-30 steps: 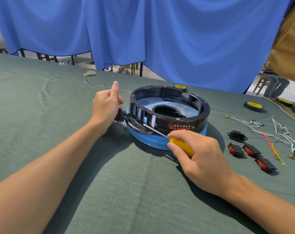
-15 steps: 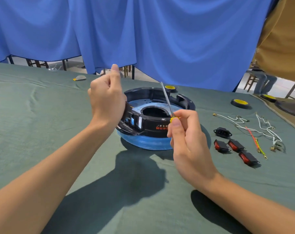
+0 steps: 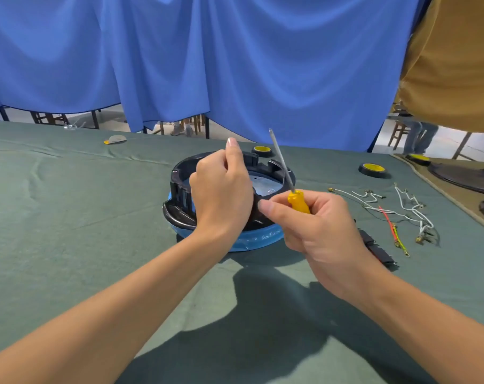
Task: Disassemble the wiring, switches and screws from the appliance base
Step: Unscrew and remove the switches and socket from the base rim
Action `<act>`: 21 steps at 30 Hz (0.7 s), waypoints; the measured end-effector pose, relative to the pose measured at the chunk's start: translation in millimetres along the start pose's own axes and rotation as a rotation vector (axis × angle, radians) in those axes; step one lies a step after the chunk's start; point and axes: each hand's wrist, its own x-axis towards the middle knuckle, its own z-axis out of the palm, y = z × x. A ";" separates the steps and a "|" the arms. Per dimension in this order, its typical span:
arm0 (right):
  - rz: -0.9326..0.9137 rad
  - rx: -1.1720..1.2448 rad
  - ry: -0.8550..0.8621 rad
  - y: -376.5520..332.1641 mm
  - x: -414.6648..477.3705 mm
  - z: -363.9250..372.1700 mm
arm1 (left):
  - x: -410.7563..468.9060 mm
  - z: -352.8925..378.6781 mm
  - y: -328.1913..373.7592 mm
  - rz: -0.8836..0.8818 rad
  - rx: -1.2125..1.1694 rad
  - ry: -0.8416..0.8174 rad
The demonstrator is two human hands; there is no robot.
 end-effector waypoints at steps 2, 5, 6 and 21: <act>0.000 0.003 -0.006 -0.4 -0.6 -11.1 | -3.5 6.7 2.9 0.007 -0.018 -0.030; 0.021 0.003 -0.021 -3.9 -1.0 -28.9 | -10.6 15.1 9.1 0.059 -0.004 -0.122; 0.021 -0.007 -0.013 -6.0 -1.1 -35.9 | -13.4 17.9 10.8 0.076 0.001 -0.159; 0.239 -0.798 -0.071 -3.2 0.3 -118.9 | -23.4 18.2 -46.8 1.091 0.865 -0.241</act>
